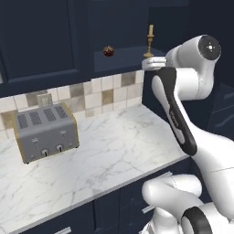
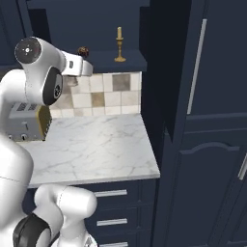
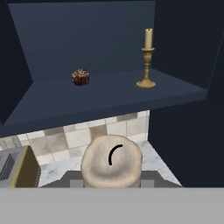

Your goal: Pick the candle and candle from the dining table and place them in the open cabinet. Close the cabinet after placing the objects.

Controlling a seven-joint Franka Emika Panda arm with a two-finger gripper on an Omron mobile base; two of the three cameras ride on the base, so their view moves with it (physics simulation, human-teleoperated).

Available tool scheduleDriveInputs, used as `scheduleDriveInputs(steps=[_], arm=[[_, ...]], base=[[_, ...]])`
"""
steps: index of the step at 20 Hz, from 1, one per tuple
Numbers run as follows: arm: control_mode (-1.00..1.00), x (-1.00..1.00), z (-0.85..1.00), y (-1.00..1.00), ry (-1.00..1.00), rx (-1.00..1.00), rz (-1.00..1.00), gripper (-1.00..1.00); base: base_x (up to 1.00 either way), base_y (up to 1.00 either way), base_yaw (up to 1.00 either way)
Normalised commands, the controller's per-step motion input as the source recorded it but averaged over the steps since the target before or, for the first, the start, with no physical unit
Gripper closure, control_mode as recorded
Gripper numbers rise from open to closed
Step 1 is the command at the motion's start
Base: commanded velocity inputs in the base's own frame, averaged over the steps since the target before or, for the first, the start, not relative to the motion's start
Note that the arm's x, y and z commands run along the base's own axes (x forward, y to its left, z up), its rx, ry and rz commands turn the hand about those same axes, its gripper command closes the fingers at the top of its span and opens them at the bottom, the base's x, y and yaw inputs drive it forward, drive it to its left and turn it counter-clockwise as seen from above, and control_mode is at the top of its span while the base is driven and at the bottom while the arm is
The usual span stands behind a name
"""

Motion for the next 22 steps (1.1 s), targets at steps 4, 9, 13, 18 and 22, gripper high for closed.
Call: scheduleDriveInputs(steps=[4,9,13,18,22], arm=[[-1.00,0.35,0.14,0.03,0.00,0.00,0.00,1.00],[-1.00,0.46,0.15,0.01,0.00,0.01,0.00,1.00],[-1.00,0.50,0.06,0.03,0.00,0.00,0.00,1.00],[-1.00,0.44,0.00,0.11,0.00,0.00,0.00,1.00],[-1.00,0.32,-0.10,0.14,0.01,0.00,0.00,1.00]], base=[[0.00,0.00,0.00],[0.00,0.00,0.00],[0.00,0.00,0.00],[0.00,0.00,0.00],[0.00,0.00,0.00]])
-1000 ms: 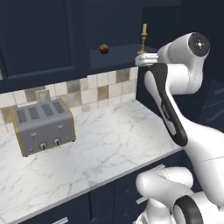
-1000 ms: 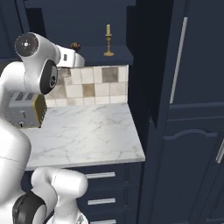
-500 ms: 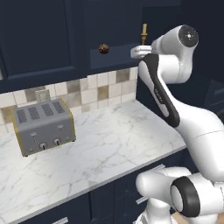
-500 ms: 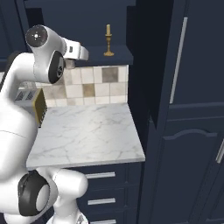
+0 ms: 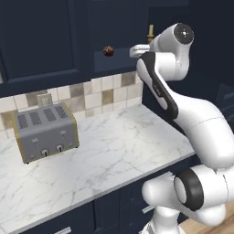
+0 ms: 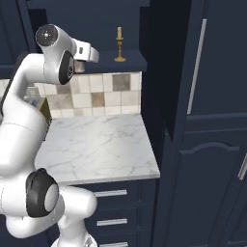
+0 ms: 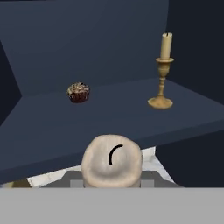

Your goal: Pick the candle and candle from the dining table and place them in the open cabinet. Close the cabinet after placing the objects.

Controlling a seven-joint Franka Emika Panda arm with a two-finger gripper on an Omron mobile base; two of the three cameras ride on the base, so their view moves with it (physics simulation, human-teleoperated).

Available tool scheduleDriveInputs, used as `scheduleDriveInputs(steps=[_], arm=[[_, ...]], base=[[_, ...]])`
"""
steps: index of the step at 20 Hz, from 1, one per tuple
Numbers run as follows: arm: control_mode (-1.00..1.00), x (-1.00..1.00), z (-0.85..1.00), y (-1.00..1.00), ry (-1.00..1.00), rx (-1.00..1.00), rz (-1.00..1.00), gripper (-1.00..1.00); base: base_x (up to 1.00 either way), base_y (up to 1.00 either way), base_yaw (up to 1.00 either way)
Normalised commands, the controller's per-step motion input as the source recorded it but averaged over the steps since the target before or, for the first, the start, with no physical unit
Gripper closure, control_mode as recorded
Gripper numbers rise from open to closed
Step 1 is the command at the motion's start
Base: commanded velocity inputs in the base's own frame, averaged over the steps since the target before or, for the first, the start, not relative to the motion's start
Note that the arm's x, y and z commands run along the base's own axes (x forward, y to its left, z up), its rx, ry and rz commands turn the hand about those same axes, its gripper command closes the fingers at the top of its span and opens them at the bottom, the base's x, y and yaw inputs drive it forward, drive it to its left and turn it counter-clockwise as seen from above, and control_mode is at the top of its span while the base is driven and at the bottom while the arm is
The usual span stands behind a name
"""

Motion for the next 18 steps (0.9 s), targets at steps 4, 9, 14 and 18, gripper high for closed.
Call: scheduleDriveInputs(steps=[4,9,14,18], arm=[[-1.00,0.21,-0.31,0.17,0.01,0.00,0.01,1.00],[-1.00,0.32,-0.08,0.06,0.00,0.00,0.01,1.00],[-1.00,0.43,0.00,0.00,0.00,0.00,0.00,1.00],[-1.00,0.46,0.00,0.00,0.00,0.00,0.00,1.00]], base=[[0.00,0.00,0.00],[0.00,0.00,0.00],[0.00,0.00,0.00],[0.00,0.00,0.00]])
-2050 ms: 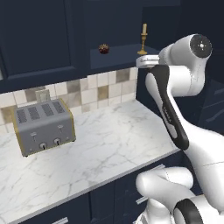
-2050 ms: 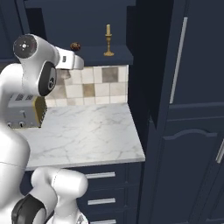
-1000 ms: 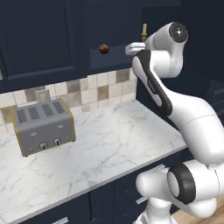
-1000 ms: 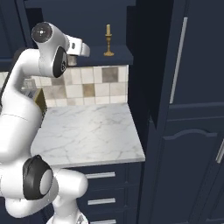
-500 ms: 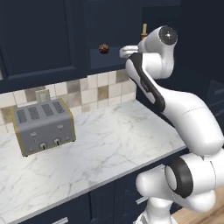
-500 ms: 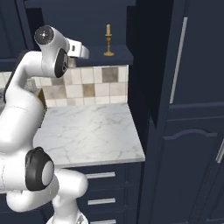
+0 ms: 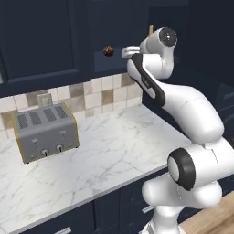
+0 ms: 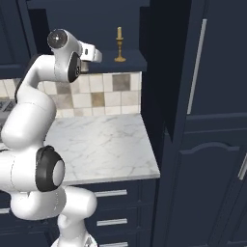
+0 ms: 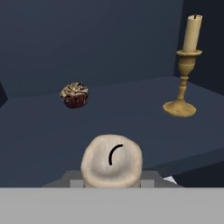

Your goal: Pick the candle and candle from the dining table and place them in the open cabinet. Close the cabinet after placing the objects.

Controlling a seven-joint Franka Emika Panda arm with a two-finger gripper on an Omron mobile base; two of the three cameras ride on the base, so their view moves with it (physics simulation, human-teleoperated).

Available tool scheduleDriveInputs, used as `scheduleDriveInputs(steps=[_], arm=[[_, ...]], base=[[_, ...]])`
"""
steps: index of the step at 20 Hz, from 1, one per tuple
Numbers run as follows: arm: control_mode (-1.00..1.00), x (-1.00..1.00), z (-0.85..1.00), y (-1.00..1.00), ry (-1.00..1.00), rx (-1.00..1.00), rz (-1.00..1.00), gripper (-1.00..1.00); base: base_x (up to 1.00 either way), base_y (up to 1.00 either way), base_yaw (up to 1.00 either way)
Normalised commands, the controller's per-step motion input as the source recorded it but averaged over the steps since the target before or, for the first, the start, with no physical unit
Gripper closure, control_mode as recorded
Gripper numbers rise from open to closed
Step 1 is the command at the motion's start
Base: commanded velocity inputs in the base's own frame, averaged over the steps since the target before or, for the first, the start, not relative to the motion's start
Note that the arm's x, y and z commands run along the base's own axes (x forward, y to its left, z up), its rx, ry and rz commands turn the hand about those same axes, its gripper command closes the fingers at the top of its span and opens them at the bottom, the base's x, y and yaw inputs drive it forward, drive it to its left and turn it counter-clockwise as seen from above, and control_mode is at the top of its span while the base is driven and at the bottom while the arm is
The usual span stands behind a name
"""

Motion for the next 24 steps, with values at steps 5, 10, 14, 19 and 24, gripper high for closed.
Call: scheduleDriveInputs(steps=[5,10,14,19,24], arm=[[-1.00,0.42,-0.03,0.01,0.00,0.00,0.00,1.00],[-1.00,0.33,-0.17,0.06,0.00,0.00,0.00,1.00],[-1.00,0.27,-0.19,0.10,0.00,0.00,0.00,1.00],[-1.00,0.21,0.00,0.03,0.01,0.00,0.00,1.00],[-1.00,0.00,0.00,0.00,0.00,0.00,0.00,1.00]], base=[[0.00,0.00,0.00],[0.00,0.00,0.00],[0.00,0.00,0.00],[0.00,0.00,0.00],[0.00,0.00,0.00]])
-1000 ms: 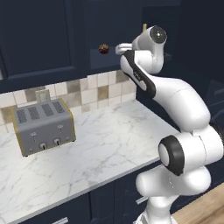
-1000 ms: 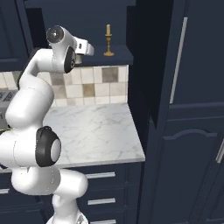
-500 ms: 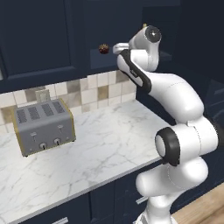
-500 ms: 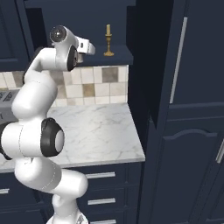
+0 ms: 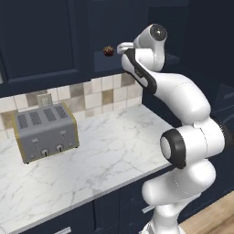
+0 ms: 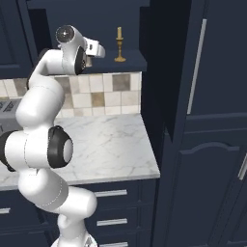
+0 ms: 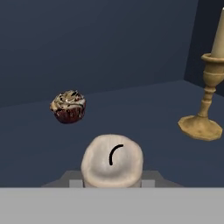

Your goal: Pick the candle and candle from the dining table and place them in the open cabinet. Close the cabinet after placing the objects.

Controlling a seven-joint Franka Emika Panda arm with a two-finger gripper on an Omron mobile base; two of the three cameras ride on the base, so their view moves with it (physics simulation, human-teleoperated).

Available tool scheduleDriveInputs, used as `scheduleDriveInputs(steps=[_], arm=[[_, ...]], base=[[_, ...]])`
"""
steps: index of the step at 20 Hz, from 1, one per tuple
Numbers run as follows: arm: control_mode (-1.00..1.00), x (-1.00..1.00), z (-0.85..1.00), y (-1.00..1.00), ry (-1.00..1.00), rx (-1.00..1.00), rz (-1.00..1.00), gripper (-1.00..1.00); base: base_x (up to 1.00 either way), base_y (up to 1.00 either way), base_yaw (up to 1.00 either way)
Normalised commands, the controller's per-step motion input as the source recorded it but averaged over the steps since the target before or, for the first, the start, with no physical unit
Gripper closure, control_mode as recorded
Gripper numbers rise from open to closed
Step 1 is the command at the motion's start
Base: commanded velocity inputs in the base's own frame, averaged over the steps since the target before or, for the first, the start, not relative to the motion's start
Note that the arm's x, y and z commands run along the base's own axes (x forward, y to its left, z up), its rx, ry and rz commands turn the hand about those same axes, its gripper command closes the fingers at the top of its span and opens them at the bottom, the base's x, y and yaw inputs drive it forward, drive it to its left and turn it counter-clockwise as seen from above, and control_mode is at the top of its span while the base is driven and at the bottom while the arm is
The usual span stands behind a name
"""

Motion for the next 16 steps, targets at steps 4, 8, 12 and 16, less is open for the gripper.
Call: scheduleDriveInputs(steps=[4,8,12,16], arm=[[-1.00,0.00,0.00,0.00,0.00,0.00,0.00,-1.00],[-1.00,0.00,0.00,0.00,0.00,0.00,0.00,-1.00],[-1.00,0.00,0.00,0.00,0.00,0.00,0.00,-1.00],[-1.00,-0.08,0.00,0.00,0.00,0.00,0.00,-1.00]], base=[[0.00,0.00,0.00],[0.00,0.00,0.00],[0.00,0.00,0.00],[0.00,0.00,0.00]])
